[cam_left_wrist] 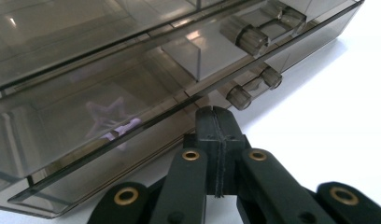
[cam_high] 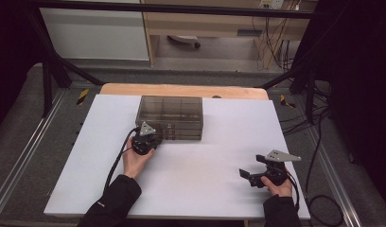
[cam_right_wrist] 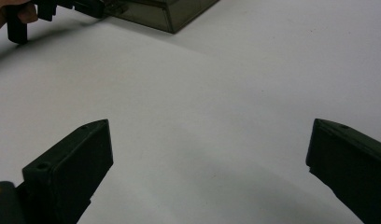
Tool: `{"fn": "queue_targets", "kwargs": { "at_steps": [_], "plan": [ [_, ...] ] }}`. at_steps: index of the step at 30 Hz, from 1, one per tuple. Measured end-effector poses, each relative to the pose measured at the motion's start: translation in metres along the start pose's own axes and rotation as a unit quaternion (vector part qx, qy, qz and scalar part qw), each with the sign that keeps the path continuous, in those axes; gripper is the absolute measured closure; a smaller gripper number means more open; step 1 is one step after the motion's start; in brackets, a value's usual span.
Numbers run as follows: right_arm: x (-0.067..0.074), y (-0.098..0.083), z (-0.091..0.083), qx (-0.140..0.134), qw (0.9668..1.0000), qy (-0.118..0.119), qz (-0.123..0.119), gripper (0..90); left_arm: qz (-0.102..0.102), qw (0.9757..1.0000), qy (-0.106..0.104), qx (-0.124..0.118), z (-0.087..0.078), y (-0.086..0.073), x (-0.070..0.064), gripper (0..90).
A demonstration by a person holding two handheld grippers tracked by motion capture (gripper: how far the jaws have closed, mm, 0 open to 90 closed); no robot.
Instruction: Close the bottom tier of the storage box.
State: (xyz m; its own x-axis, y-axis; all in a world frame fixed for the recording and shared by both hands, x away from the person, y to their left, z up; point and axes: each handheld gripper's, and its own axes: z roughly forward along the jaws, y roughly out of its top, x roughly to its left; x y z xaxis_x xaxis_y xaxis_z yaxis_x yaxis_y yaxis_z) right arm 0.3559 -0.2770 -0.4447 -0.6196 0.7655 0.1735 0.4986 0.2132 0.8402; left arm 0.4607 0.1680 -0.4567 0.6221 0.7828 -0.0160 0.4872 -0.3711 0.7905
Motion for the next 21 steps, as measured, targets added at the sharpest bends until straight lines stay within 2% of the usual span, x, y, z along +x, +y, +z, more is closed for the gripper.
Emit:
{"fn": "queue_targets", "kwargs": {
  "at_steps": [17, 21],
  "plan": [
    [0.0002, 0.0, 0.0003, 0.0, 1.0, -0.001, -0.001, 1.3, 0.003, 1.0, 0.007, -0.002, 0.0001, 0.0004, -0.0001, 90.0],
    [0.0002, 0.0, -0.0004, -0.001, 1.0, -0.001, 0.0, 1.3, 0.011, 0.9999, 0.008, 0.003, -0.0037, -0.0001, -0.0003, 90.0]
  ]
}}
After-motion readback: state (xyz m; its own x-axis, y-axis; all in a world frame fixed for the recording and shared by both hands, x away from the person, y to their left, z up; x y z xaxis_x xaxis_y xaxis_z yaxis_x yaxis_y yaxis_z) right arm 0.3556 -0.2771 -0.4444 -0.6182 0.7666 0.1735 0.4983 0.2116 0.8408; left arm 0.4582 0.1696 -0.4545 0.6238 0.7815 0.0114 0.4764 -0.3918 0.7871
